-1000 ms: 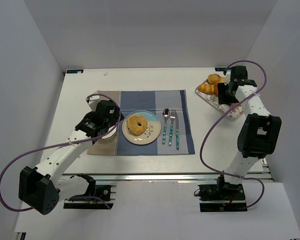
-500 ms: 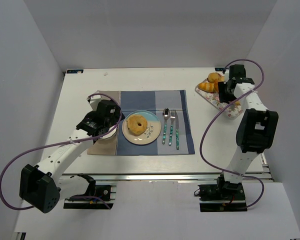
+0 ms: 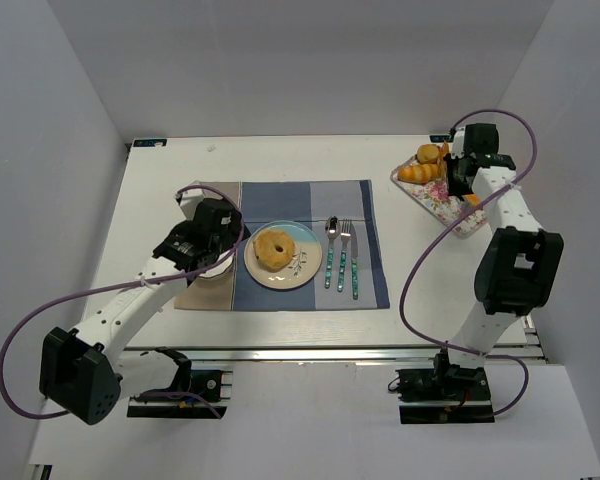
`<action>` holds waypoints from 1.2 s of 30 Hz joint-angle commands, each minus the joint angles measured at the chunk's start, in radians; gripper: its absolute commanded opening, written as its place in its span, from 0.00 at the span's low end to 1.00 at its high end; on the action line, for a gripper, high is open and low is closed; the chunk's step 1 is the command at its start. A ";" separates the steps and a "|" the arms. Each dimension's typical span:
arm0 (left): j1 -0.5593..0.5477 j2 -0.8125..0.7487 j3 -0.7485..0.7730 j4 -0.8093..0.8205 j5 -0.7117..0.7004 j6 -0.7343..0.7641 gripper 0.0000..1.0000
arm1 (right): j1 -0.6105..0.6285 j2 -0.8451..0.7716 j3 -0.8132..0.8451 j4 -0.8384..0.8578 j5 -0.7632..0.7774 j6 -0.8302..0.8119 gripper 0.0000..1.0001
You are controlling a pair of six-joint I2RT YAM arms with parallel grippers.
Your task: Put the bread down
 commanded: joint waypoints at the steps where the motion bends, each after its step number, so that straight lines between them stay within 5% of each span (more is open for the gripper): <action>1: 0.005 -0.049 0.036 -0.028 -0.011 0.002 0.98 | -0.003 -0.131 -0.007 -0.005 -0.018 0.035 0.18; 9: 0.005 -0.165 0.018 -0.114 -0.051 -0.024 0.98 | 0.069 -0.365 -0.142 -0.010 -0.052 0.167 0.18; 14: 0.005 -0.253 -0.005 -0.180 -0.082 -0.056 0.98 | 0.353 -0.424 -0.188 -0.009 0.054 0.204 0.19; 24: 0.005 -0.395 -0.064 -0.281 -0.106 -0.151 0.98 | 0.796 -0.410 -0.300 0.027 0.020 0.336 0.19; 36: 0.005 -0.417 -0.093 -0.274 -0.095 -0.165 0.98 | 0.979 -0.450 -0.448 0.013 0.040 0.480 0.28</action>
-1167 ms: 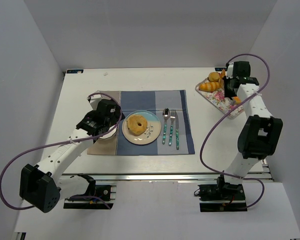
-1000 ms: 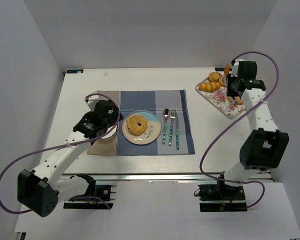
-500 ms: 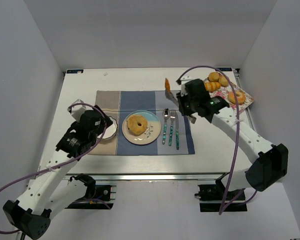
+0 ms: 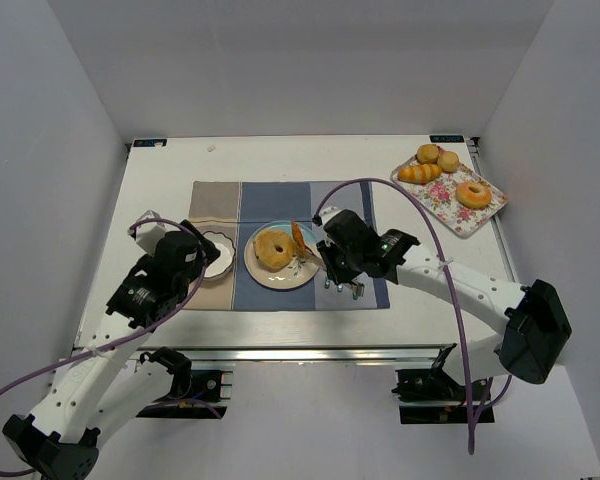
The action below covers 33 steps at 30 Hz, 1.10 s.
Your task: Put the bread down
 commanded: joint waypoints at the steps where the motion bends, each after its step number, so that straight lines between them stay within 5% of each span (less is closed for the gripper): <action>1: 0.005 -0.001 -0.009 0.001 0.000 -0.008 0.98 | 0.021 -0.045 -0.014 0.016 0.023 0.053 0.30; 8: 0.005 -0.009 -0.013 0.003 0.005 -0.008 0.98 | 0.050 -0.061 -0.022 -0.004 0.049 0.075 0.50; 16: 0.005 -0.009 -0.013 0.014 0.006 -0.005 0.98 | 0.054 -0.141 -0.027 -0.017 0.054 0.073 0.62; 28: 0.005 0.008 -0.001 0.041 0.029 0.020 0.98 | 0.030 -0.172 0.009 -0.042 0.227 0.125 0.52; 33: 0.005 0.045 0.013 0.064 0.043 0.025 0.98 | -0.129 -0.175 0.026 0.004 0.195 0.131 0.49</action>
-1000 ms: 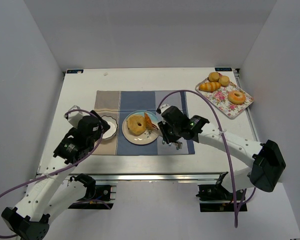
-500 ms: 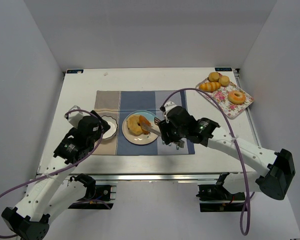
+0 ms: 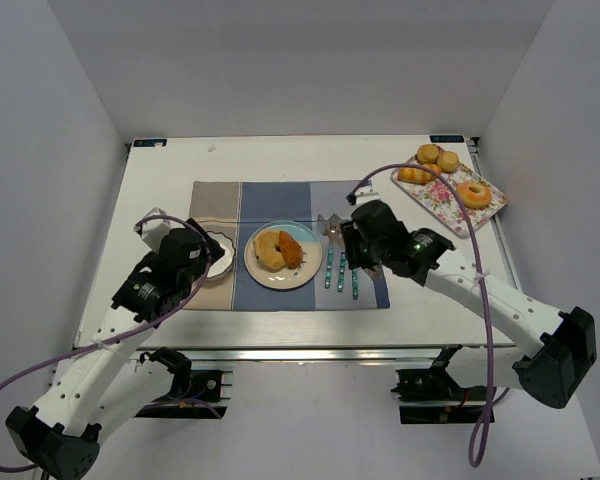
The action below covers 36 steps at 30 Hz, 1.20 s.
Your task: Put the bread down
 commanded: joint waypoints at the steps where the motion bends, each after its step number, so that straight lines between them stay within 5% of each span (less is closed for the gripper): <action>1: 0.005 0.025 0.026 0.044 0.019 0.020 0.98 | -0.118 -0.020 0.047 0.053 -0.017 0.010 0.48; 5: 0.005 0.082 0.027 0.090 0.035 0.033 0.98 | -0.314 -0.021 0.056 0.058 -0.045 -0.024 0.46; 11: 0.005 0.159 0.035 0.125 0.054 0.053 0.98 | -0.452 0.013 0.053 0.038 0.044 -0.016 0.45; 20: 0.005 0.202 0.023 0.179 0.108 0.090 0.98 | -0.512 0.142 -0.093 0.151 0.082 -0.086 0.45; 26: 0.005 0.176 0.004 0.178 0.102 0.090 0.98 | -0.520 0.147 -0.165 0.153 0.119 -0.040 0.54; 29: 0.005 0.162 -0.004 0.181 0.102 0.089 0.98 | -0.521 0.134 -0.231 0.174 0.109 -0.010 0.67; 36: 0.005 0.151 -0.011 0.176 0.113 0.089 0.98 | -0.523 0.124 -0.314 0.182 0.066 0.045 0.70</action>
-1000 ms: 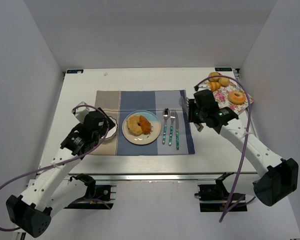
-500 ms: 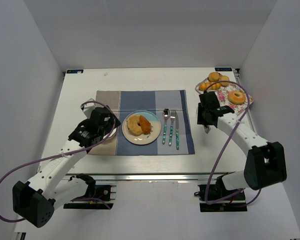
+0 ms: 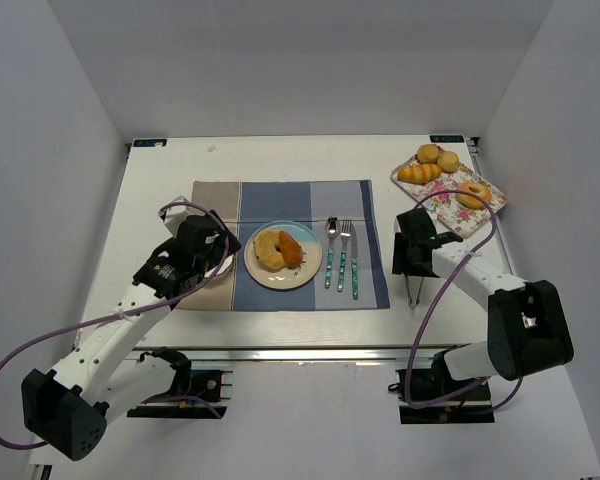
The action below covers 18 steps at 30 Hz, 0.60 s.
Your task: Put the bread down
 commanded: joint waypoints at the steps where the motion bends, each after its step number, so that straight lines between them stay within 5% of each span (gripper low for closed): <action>1: 0.005 -0.028 -0.014 0.007 0.012 0.006 0.98 | -0.005 -0.035 -0.018 0.030 -0.008 0.050 0.72; 5: 0.005 -0.042 -0.022 0.009 0.016 0.006 0.98 | -0.005 -0.040 -0.012 -0.004 -0.009 0.067 0.89; 18: 0.005 -0.077 0.017 -0.055 -0.036 -0.012 0.98 | -0.005 -0.447 0.142 -0.061 -0.054 0.070 0.89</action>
